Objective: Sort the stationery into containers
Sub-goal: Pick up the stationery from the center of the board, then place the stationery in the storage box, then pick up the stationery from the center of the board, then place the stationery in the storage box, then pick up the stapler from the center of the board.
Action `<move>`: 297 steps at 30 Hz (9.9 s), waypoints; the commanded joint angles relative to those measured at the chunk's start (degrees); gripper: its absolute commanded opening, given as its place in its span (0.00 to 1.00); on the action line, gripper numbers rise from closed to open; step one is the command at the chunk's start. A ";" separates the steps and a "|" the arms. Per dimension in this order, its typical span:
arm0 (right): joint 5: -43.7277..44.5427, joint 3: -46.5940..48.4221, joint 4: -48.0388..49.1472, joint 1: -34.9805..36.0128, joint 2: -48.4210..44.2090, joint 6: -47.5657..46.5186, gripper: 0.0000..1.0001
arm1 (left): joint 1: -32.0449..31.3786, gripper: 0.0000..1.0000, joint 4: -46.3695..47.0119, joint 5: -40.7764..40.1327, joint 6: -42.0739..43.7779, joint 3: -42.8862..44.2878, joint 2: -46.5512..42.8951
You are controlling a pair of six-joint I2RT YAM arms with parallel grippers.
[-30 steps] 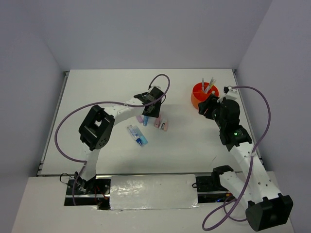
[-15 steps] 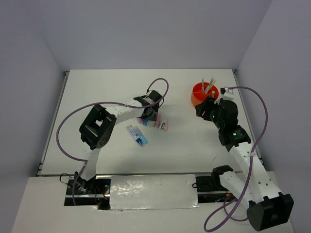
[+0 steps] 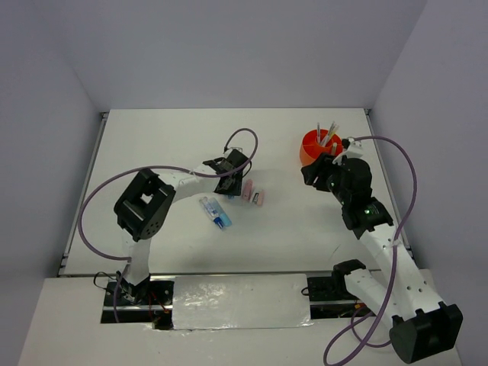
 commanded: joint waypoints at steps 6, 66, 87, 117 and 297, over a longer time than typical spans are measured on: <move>-5.39 -1.30 4.17 1.60 -1.04 2.67 0.60 | -2.10 0.36 1.28 2.66 -2.65 -6.39 -1.70; 37.93 13.10 24.65 -4.62 28.74 -1.81 0.00 | -17.40 0.99 20.63 -2.52 0.33 -38.30 -53.90; 40.84 21.64 26.41 -9.65 49.05 -3.74 0.05 | -17.40 0.99 14.91 -2.79 2.27 -35.92 -55.84; 38.46 17.77 23.96 -9.91 44.76 0.02 0.73 | -17.31 0.99 14.22 -5.42 1.04 -34.45 -50.06; 1.46 11.88 -8.31 -1.03 4.50 -4.10 0.89 | -13.45 0.89 0.67 -2.17 2.62 6.17 3.48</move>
